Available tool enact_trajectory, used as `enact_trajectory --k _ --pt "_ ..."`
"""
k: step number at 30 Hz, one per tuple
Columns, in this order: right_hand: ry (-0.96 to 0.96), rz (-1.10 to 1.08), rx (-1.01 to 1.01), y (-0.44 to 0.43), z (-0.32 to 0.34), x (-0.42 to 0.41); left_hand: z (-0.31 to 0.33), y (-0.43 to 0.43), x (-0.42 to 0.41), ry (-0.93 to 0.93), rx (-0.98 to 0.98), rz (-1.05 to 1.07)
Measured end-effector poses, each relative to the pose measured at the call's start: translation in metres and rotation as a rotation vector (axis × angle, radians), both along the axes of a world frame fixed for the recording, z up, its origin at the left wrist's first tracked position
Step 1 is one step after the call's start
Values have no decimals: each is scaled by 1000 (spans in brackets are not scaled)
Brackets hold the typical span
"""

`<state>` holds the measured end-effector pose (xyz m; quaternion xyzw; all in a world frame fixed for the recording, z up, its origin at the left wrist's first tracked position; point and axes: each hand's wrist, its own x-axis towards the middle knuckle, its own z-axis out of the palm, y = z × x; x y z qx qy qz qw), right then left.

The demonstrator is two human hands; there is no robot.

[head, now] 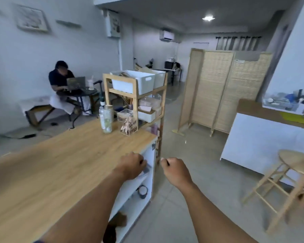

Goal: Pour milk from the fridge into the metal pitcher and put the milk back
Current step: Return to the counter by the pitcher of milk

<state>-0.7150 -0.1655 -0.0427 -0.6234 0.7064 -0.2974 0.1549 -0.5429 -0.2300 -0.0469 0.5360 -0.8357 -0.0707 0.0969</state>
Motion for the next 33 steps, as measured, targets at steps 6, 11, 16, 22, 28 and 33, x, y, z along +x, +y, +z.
enact_trajectory --k 6,11,16,22,28,33 --pt "-12 375 25 -42 -10 146 -21 14 143 -74 27 226" --pt "21 555 50 -43 -19 223 -24 47 212 -108 63 429" --pt "14 709 58 -39 -27 280 -28 92 255 -117 64 608" --pt "-39 943 138 -3 -67 330 -45 159 296 -184 130 782" --pt "-25 1132 214 44 -106 353 -63 230 335 -73 97 990" --pt "18 1167 210 57 -106 383 -80 271 366 -41 116 1082"
